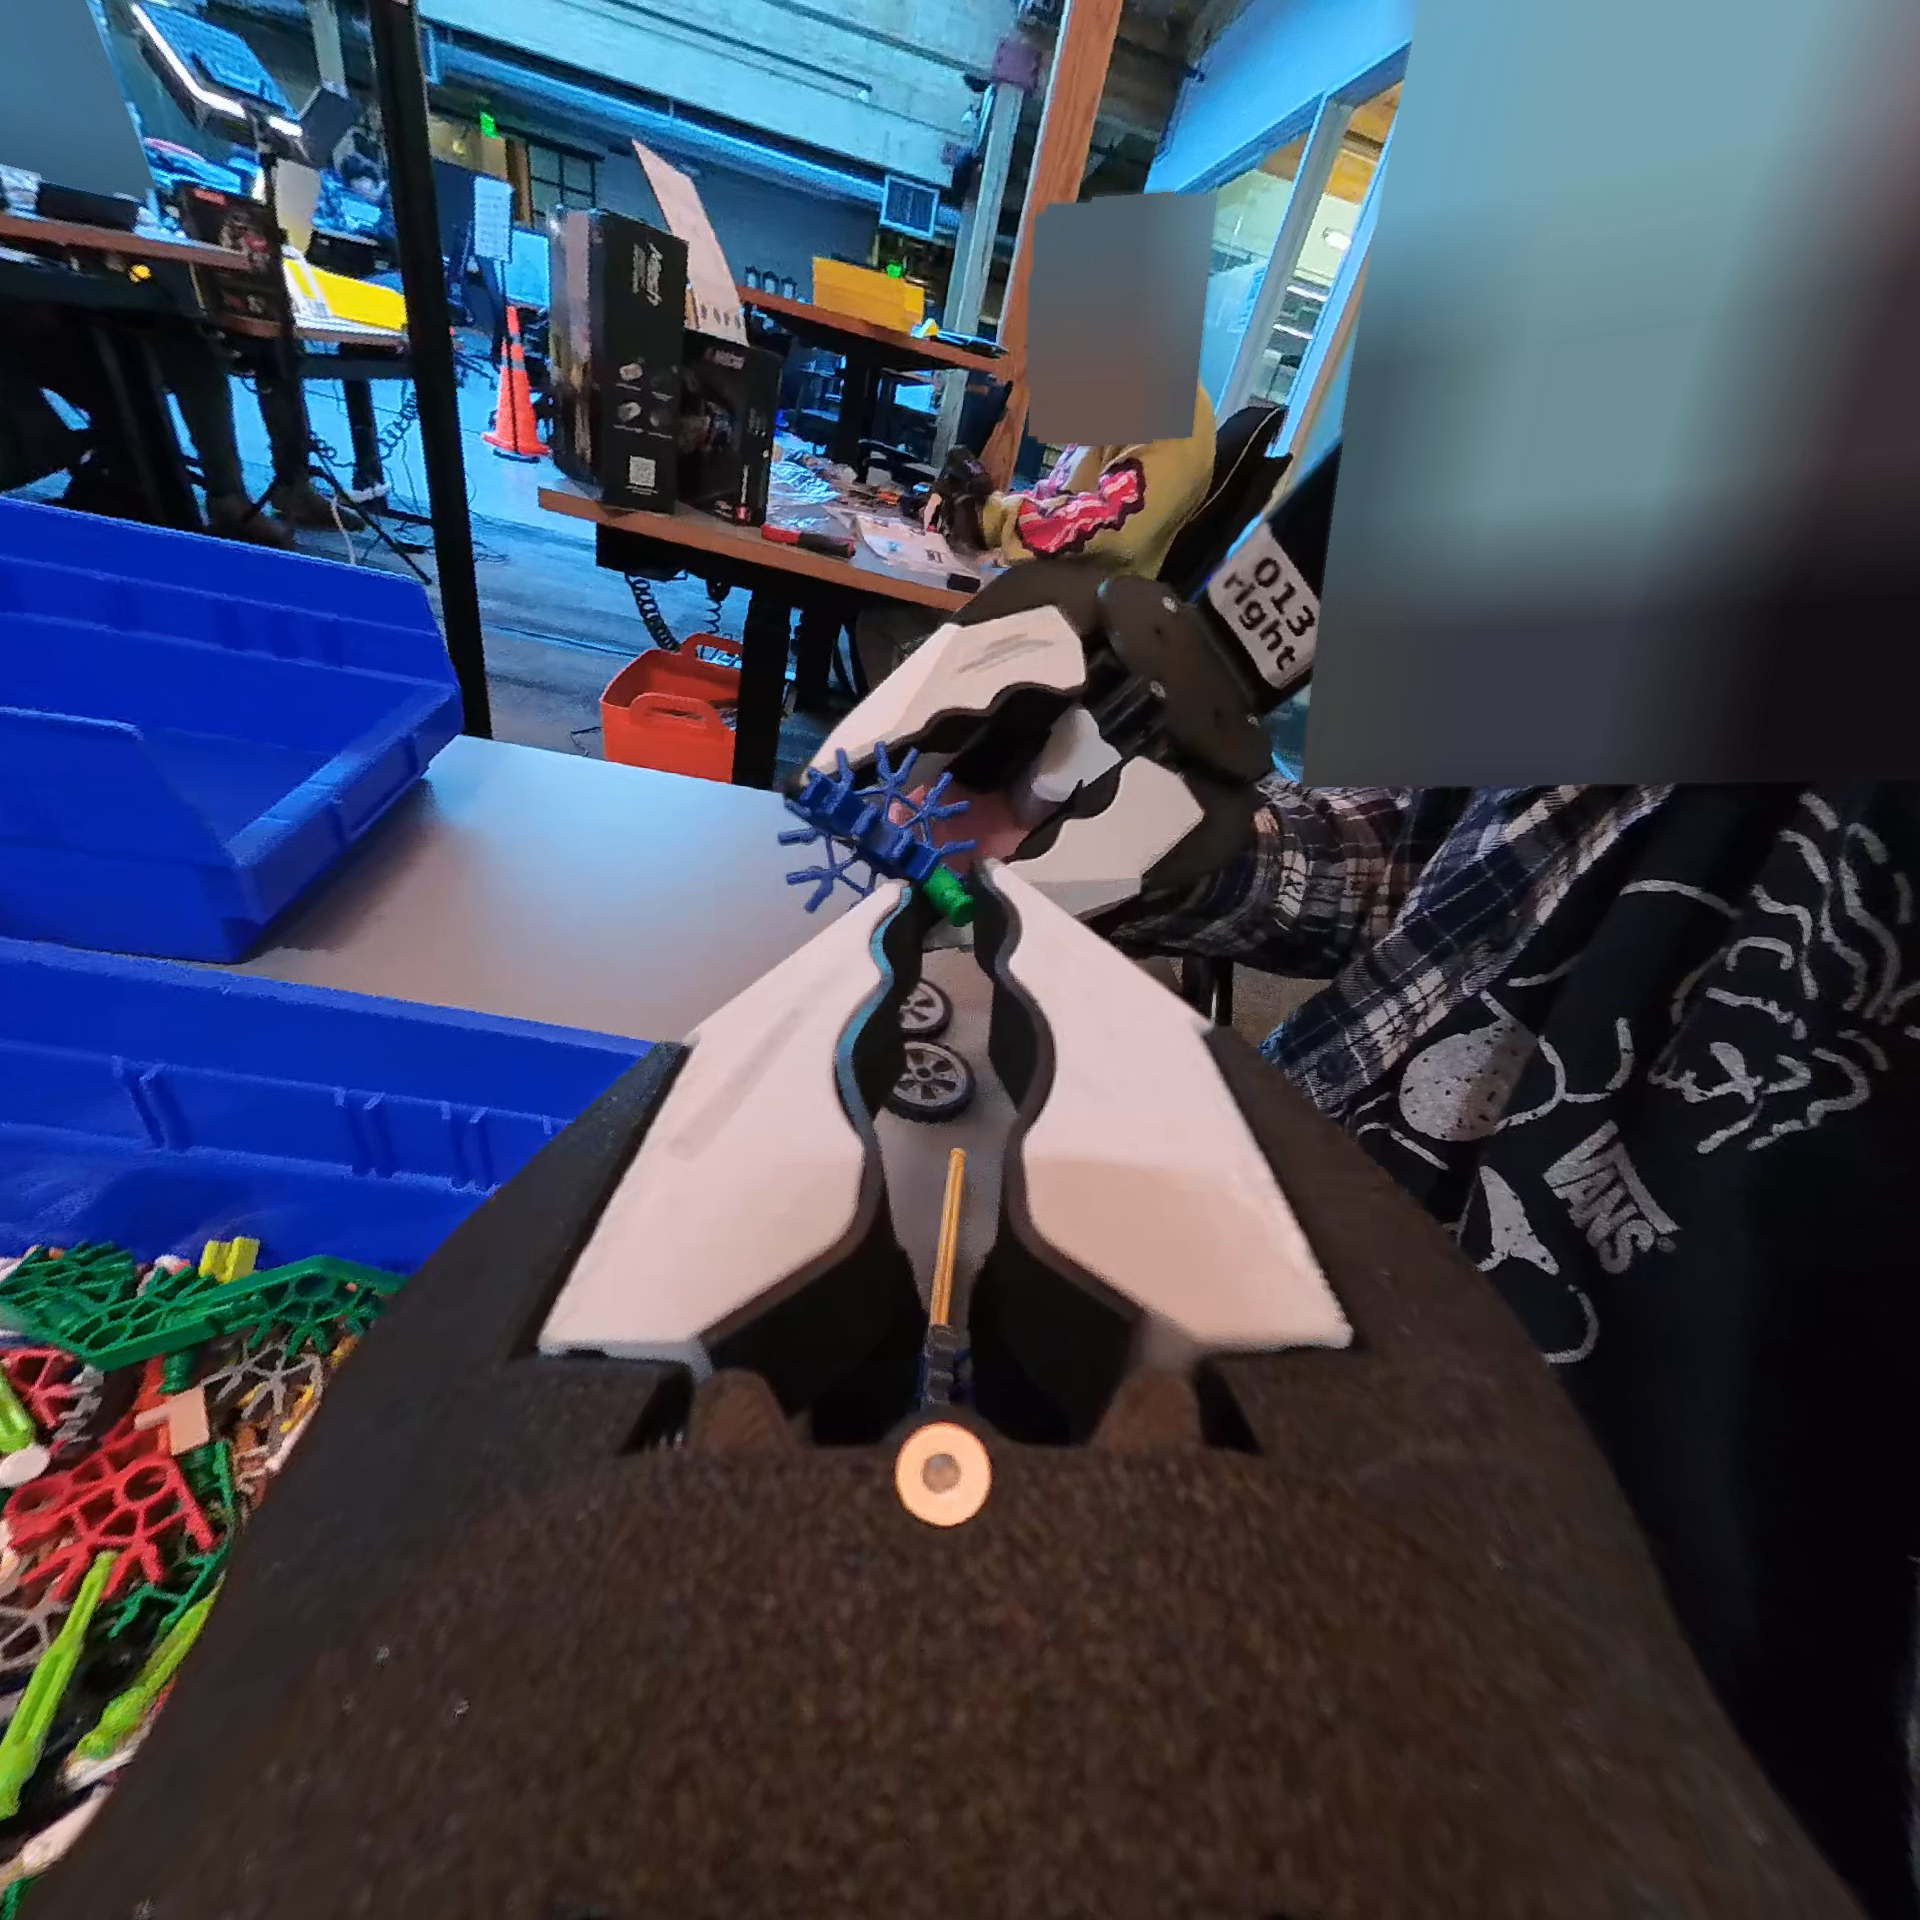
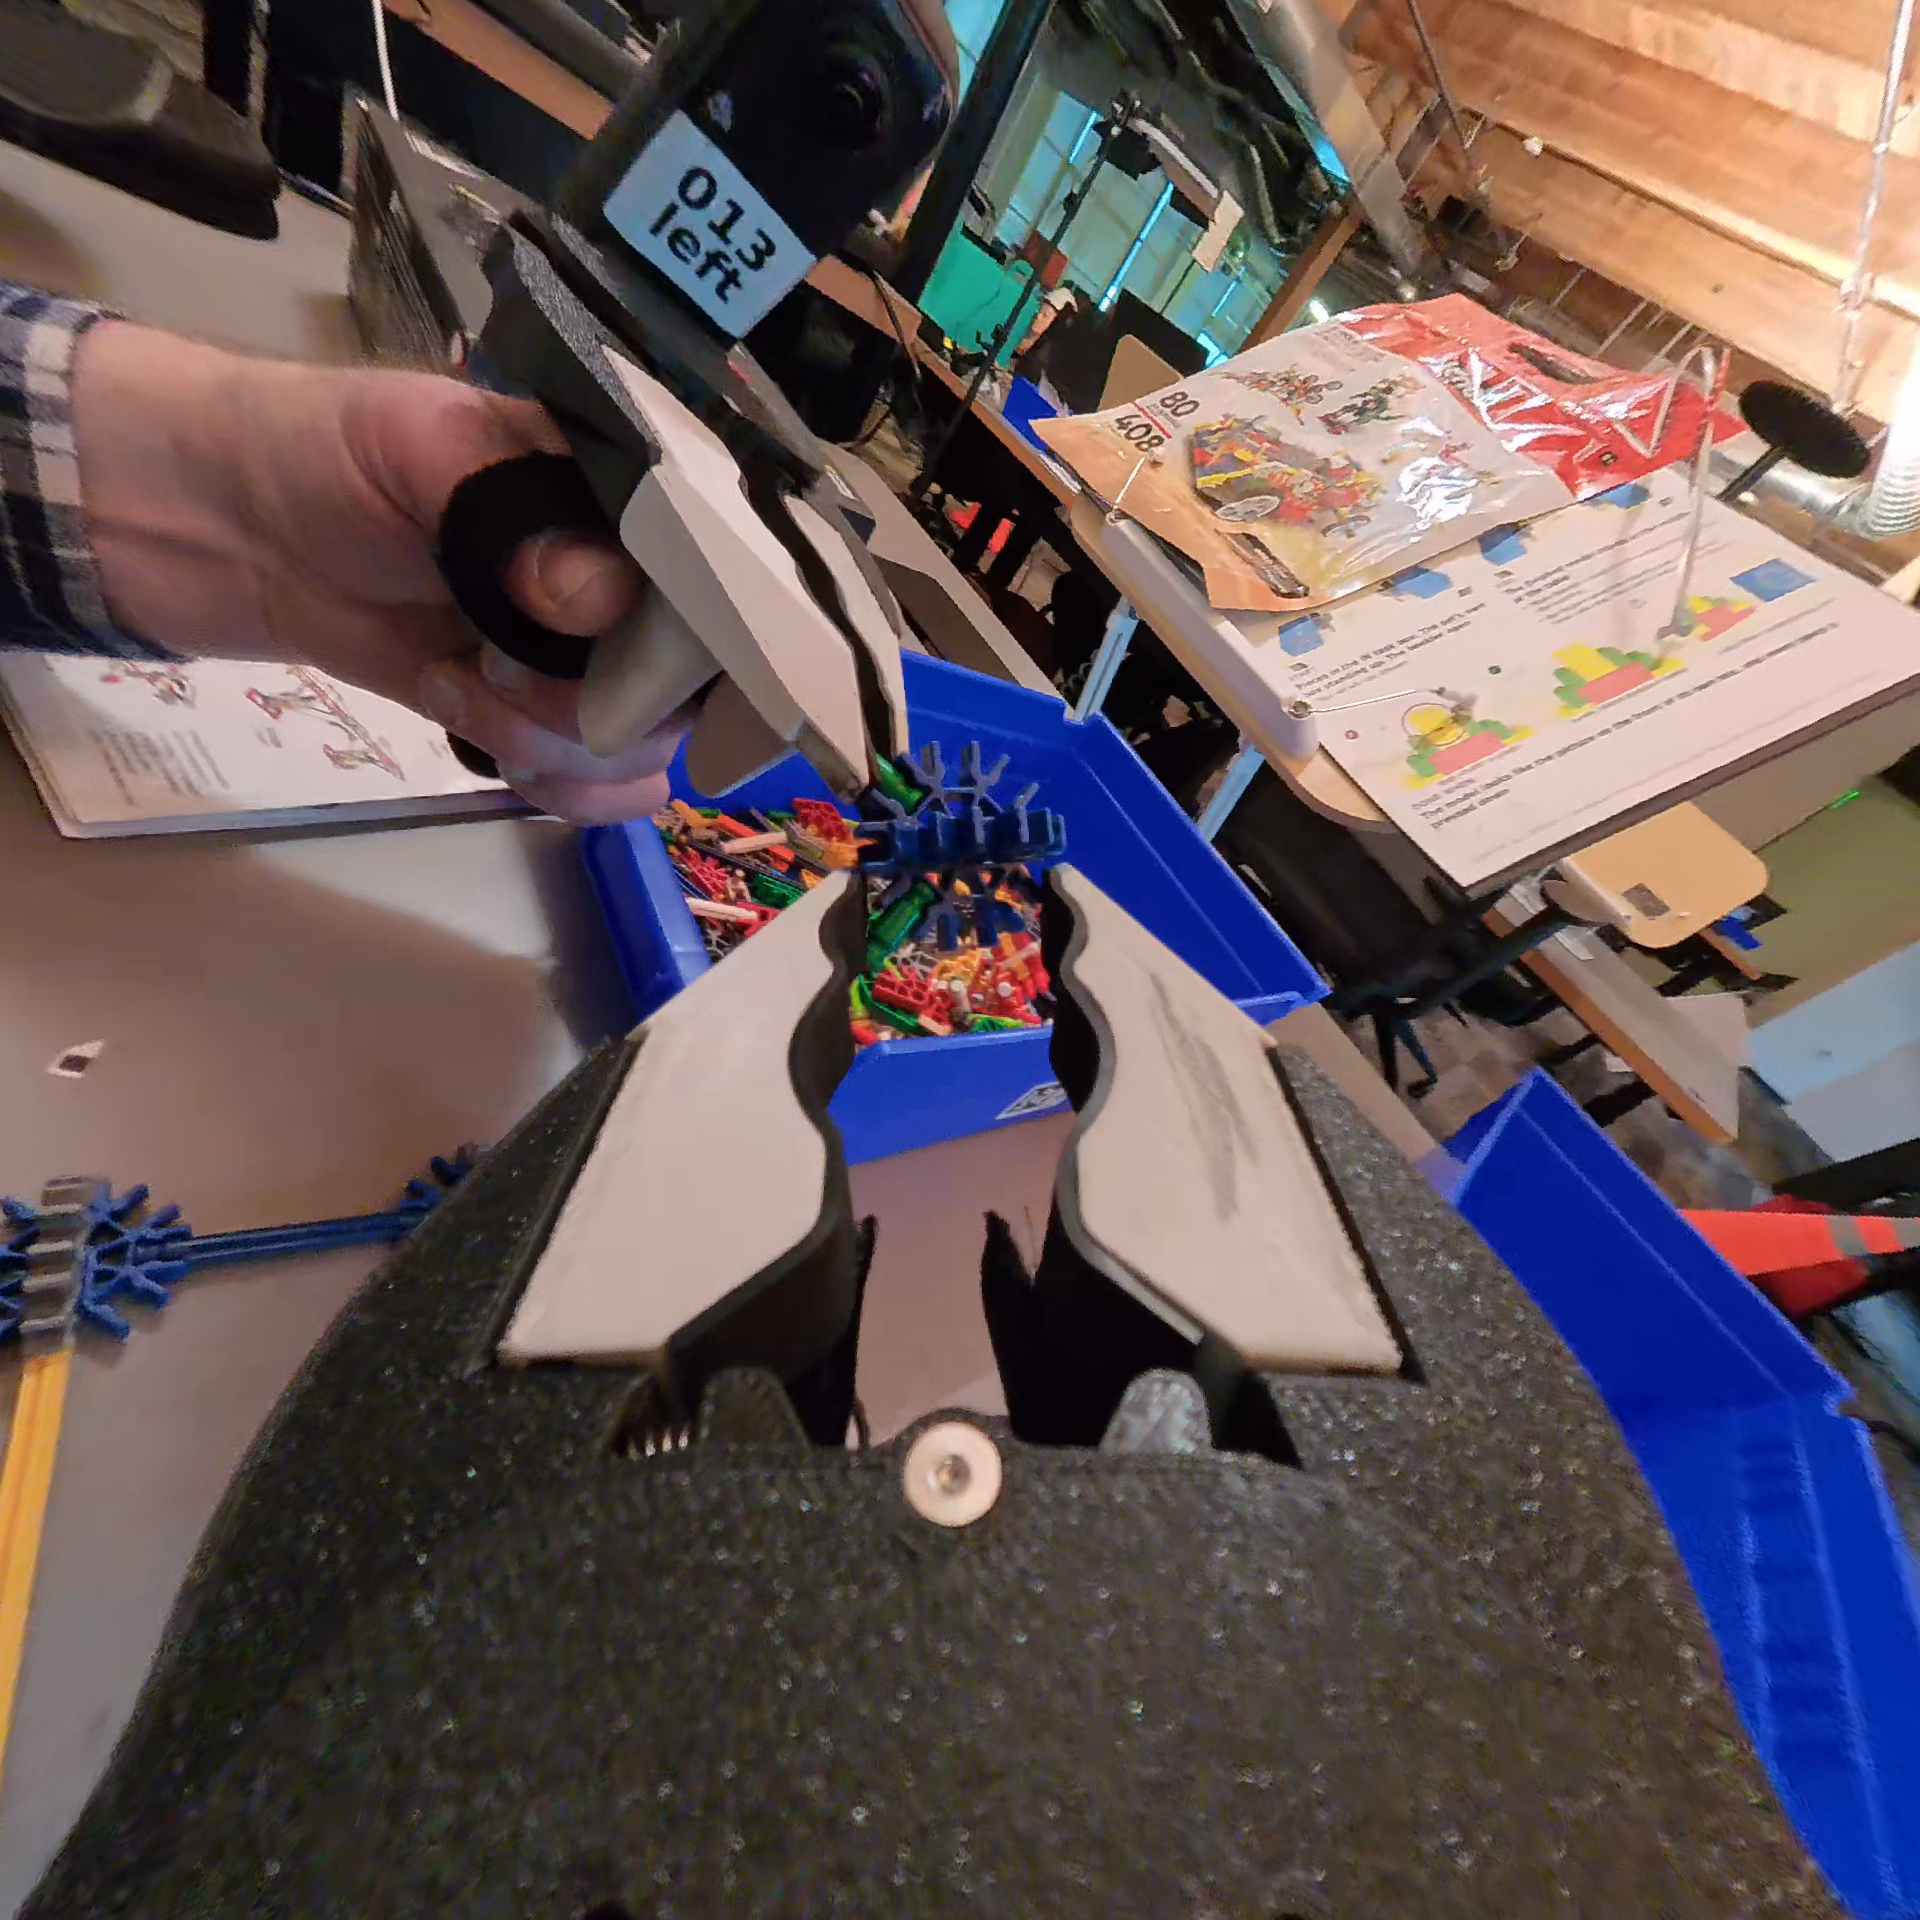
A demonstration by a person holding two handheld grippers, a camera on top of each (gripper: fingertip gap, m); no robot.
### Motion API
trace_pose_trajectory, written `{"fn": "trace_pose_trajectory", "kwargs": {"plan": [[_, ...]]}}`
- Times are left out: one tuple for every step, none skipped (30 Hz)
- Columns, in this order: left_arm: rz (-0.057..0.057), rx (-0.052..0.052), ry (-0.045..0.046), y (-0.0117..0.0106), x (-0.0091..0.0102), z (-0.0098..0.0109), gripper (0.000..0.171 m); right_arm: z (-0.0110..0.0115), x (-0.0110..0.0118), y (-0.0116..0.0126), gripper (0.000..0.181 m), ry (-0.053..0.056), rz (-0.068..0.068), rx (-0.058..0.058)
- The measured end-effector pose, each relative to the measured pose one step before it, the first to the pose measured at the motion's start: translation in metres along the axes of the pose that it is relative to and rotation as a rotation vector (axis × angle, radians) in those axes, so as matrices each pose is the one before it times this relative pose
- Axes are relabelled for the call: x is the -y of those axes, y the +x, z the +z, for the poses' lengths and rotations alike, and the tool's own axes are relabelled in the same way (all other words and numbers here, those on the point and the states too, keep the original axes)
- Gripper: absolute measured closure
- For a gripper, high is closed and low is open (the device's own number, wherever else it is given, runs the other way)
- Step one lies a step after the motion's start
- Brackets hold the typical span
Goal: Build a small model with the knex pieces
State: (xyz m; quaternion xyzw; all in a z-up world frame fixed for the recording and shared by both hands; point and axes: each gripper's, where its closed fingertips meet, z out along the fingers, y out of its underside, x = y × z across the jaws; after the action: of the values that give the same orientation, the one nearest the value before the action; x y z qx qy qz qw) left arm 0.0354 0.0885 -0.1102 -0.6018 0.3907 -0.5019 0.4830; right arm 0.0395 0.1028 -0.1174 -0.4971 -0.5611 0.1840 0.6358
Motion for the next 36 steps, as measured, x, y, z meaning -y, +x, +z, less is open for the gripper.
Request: {"fn": "trace_pose_trajectory", "kwargs": {"plan": [[-0.0006,-0.0066,0.00158,0.00018,-0.00023,-0.00066,0.166,0.00088,-0.00023,-0.00074,0.15,0.0045,0.0188,0.0109],[0.0006,-0.0053,0.00328,0.00027,0.00013,-0.00051,0.166,0.0007,-0.00004,-0.00063,0.15,0.0042,0.0168,0.0072],[0.0069,-0.0095,0.00368,0.00143,0.00015,-0.00067,0.166,0.00041,0.00065,-0.00076,0.15,0.0061,0.0096,0.0061],[0.0014,-0.011,0.00787,0.00137,0.00079,-0.00067,0.167,0.00028,0.00114,-0.00065,0.15,0.0089,0.0136,0.009],[-0.0048,-0.0078,0.00563,0.00084,0.00061,-0.00043,0.167,0.00026,0.00103,-0.00034,0.15,0.0076,0.0152,0.0085],[0.0027,-0.0094,0.00293,0.00129,0.00027,-0.00054,0.167,0.0003,0.00082,-0.00038,0.15,0.0061,0.0099,0.0074],[0.0027,-0.0092,0.00698,0.00109,0.00068,-0.00054,0.167,0.00031,0.00105,-0.0005,0.15,0.0066,0.0093,0.0066],[-0.0048,-0.0117,0.01004,0.00123,0.00119,-0.00054,0.167,0.00032,0.00137,-0.00025,0.15,0.008,0.0108,0.0055],[-0.0017,-0.0087,0.00609,0.00046,0.00067,-0.00049,0.167,0.00042,0.00106,-0.00015,0.151,0.0069,0.0135,0.0064],[0.0004,-0.0071,0.00705,0.00042,0.00084,-0.00037,0.167,0.00068,0.00063,0.00003,0.15,0.007,0.019,0.0084],[-0.0029,-0.0124,0.01204,0.00075,0.0012,-0.00049,0.167,0.00066,0.00073,-0.00012,0.15,0.0087,0.0192,0.0084],[-0.0054,-0.0166,0.01492,0.00115,0.00113,-0.00084,0.167,0.00072,0.00107,-0.00052,0.15,0.0078,0.0156,0.0083],[-0.0067,-0.028,0.02241,0.00328,0.00235,-0.00053,0.169,0.0008,0.00137,-0.00202,0.151,0.0091,0.0169,0.0169],[-0.0057,-0.0424,0.01626,0.00643,0.00183,0.00224,0.169,0.00208,0.00014,-0.0045,0.151,0.002,0.0153,0.0233],[0.0059,-0.0121,0.02347,0.00211,0.00344,0.00061,0.171,0.00154,0.00229,-0.00204,0.153,0.0181,0.0214,0.0082],[0.0012,0.0281,-0.00263,-0.00489,-0.00016,-0.00021,0.17,0.00069,0.001,0.00236,0.152,0.0075,0.0224,-0.0107],[-0.0012,0.0125,0.00447,-0.00255,-0.00007,0.00011,0.169,0.00093,-0.00114,0.00343,0.153,-0.0071,-0.0014,-0.0156],[-0.0094,-0.0056,0.01489,-0.0004,0.00094,-0.00072,0.169,0.00118,-0.00022,0.00154,0.152,-0.0025,0.0017,-0.0029],[-0.0031,-0.0022,0.00712,-0.00044,0.00054,-0.00149,0.169,0.00164,0.00021,0.00004,0.152,-0.004,0.0142,0.0053],[0.0047,0.0092,-0.00564,-0.00132,-0.00017,-0.00132,0.169,0.00182,-0.00066,0.00022,0.152,-0.0051,0.0134,0.0054],[0.0064,0.0083,-0.00429,-0.00102,0.00026,-0.00068,0.17,0.00165,-0.00075,0.0003,0.152,0.0011,0.0259,0.0127],[-0.0021,-0.0006,0.00143,-0.00023,0.00057,-0.00022,0.17,0.00124,-0.00005,0.00029,0.151,0.0071,0.0368,0.0173],[0.0001,0.0011,0.00304,-0.00055,0.00033,-0.0005,0.169,0.00083,0.00012,0.00041,0.152,0.0044,0.0229,0.0087],[-0.0043,-0.0076,0.00868,0.00032,0.00079,-0.00086,0.169,0.00107,0.00026,-0.00014,0.151,0.002,0.0147,0.0061],[-0.0075,-0.0128,0.01199,0.00144,0.00115,-0.00078,0.169,0.00103,0.00082,-0.00139,0.151,0.0055,0.0294,0.02],[0.0022,0.0056,0.00078,-0.00051,0.0003,-0.00043,0.169,0.001,0.00017,-0.0011,0.151,0.0032,0.0422,0.0285],[0.0101,0.0049,0.00141,0.00018,0.00147,-0.00092,0.169,0.00068,-0.00038,0.00019,0.15,0.0013,0.0497,0.0286],[0.006,0.0131,0.00025,-0.00113,0.00238,-0.0016,0.169,-0.00055,0.00069,0.00281,0.151,0.0098,0.0526,0.0145],[0.0123,0.0301,-0.00244,-0.00341,0.00274,-0.00298,0.169,-0.00224,0.00272,0.00502,0.151,0.0201,0.0412,-0.0031],[0.0058,0.0441,0.00053,-0.00627,0.0035,-0.00436,0.169,-0.00265,0.00226,0.00516,0.151,0.0138,0.0267,-0.0107],[0.0075,0.0955,-0.02203,-0.0147,0.00028,-0.00496,0.169,-0.00231,0.00088,0.00522,0.151,0.0035,0.0111,-0.0168],[0.0355,0.1448,-0.07427,-0.02178,-0.00709,-0.00481,0.169,-0.0018,0.00014,0.00463,0.151,-0.0013,-0.0014,-0.0187],[0.0475,0.1185,-0.08552,-0.01773,-0.00945,-0.00278,0.168,-0.00127,-0.00002,0.0036,0.151,-0.0029,-0.0017,-0.0149],[0.0182,0.0693,-0.04069,-0.01022,-0.00383,-0.00033,0.168,-0.00064,-0.00036,0.00302,0.15,-0.0037,0.0063,-0.0103],[0.0061,0.0819,-0.03926,-0.01203,-0.00408,0.00063,0.168,0.00006,-0.00095,0.00246,0.151,-0.0052,0.0125,-0.0045],[0.0085,0.0543,-0.04818,-0.00723,-0.00599,0.00215,0.168,0.00044,-0.00117,0.00151,0.15,-0.0032,0.0111,0.0001]]}}
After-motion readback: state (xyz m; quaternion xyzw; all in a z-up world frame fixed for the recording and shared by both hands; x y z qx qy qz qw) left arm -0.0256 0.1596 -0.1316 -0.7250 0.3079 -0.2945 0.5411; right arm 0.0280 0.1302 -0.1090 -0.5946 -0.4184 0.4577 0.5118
